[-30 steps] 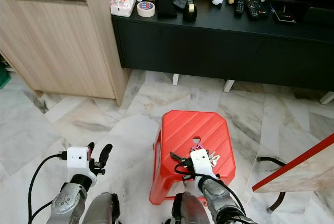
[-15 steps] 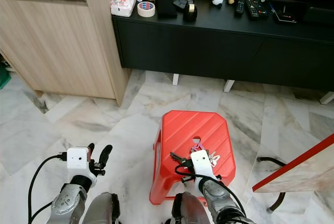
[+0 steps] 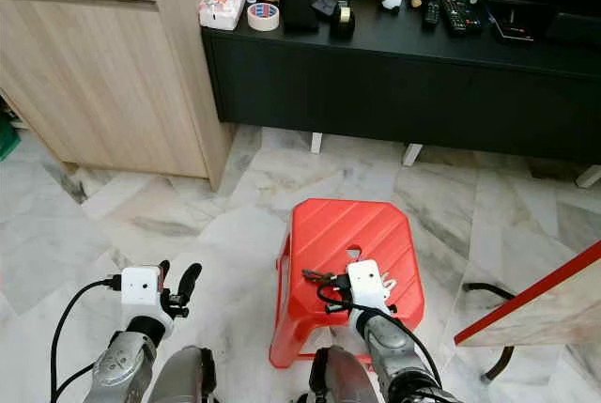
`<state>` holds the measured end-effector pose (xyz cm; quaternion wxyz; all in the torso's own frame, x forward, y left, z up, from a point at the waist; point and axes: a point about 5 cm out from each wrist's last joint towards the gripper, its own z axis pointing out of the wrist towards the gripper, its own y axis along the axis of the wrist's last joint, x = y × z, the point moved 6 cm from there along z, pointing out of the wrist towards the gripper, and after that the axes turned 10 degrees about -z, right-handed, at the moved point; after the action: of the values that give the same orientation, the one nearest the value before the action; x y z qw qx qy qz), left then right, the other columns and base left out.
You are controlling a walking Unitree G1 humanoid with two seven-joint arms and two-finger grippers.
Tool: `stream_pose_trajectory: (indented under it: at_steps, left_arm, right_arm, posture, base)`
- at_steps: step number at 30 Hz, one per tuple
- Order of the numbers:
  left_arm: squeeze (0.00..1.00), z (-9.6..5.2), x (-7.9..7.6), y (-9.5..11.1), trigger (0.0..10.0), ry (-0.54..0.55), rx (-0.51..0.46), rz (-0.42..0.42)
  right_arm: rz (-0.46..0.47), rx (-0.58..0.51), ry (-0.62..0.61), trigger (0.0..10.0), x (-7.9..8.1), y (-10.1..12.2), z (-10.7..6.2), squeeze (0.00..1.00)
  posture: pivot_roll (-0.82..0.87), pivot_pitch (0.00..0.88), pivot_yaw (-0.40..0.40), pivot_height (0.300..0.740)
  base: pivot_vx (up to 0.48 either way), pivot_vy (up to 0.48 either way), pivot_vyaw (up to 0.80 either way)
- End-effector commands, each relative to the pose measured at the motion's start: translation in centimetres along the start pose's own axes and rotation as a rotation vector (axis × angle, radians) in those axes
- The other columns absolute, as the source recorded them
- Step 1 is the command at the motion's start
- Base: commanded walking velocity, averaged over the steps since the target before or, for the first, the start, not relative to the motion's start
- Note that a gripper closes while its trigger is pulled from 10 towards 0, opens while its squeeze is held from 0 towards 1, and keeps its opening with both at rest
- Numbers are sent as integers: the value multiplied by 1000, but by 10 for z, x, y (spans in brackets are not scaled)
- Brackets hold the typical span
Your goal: Hang keys on a hook
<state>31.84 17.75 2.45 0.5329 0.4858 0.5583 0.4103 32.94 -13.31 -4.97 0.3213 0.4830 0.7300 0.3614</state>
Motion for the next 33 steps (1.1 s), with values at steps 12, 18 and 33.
stream_pose_trajectory:
  at_steps: [12,18,33]
  left_arm:
    - [0,5,6,-12,10000,10,55,19]
    - [0,4,17,-23,10000,40,102,35]
    - [0,-7,39,-50,10000,107,212,59]
  right_arm:
    - [95,-266,-104,0,-28,51,-4,0]
    - [56,-361,-134,0,-30,60,-13,0]
    - [11,-539,-231,10000,-38,71,-52,0]
  posture:
    - [90,88,-103,633]
    - [83,42,-97,633]
    - [44,0,-77,633]
  base:
    - [0,0,0]
    - [0,0,0]
    - [0,0,0]
